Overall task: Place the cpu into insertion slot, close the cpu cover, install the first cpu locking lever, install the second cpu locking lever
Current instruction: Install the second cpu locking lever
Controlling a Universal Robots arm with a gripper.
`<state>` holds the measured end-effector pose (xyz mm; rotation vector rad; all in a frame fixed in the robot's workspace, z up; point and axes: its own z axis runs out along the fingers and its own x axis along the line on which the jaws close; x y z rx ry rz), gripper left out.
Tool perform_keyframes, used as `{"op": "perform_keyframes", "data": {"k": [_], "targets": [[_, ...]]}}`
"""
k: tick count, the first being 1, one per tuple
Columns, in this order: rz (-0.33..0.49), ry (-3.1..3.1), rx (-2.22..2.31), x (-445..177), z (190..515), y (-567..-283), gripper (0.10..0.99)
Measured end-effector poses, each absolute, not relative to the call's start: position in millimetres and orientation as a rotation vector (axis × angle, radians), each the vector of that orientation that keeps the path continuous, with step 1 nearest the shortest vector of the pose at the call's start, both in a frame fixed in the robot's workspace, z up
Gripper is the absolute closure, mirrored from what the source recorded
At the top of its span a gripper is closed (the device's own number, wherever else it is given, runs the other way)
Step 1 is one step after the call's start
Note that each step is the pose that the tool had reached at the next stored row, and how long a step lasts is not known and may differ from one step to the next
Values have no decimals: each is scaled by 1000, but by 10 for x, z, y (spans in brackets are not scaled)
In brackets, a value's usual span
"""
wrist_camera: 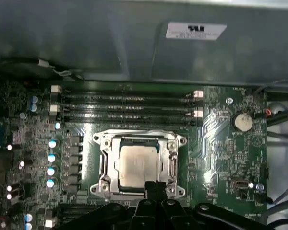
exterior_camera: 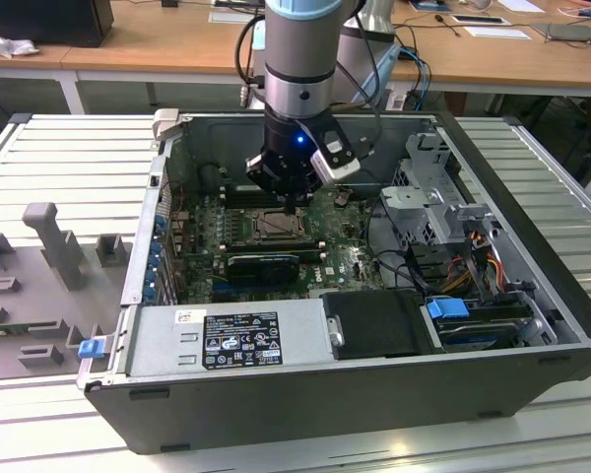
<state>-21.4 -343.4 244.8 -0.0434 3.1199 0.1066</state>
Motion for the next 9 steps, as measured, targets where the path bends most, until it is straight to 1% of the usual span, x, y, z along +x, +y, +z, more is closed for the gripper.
{"op": "perform_keyframes", "data": {"k": [5, 9], "targets": [[113, 3119, -43, -214, 2431, -3622, 980], [171, 3117, -44, -219, 2406, -3665, 980]]}}
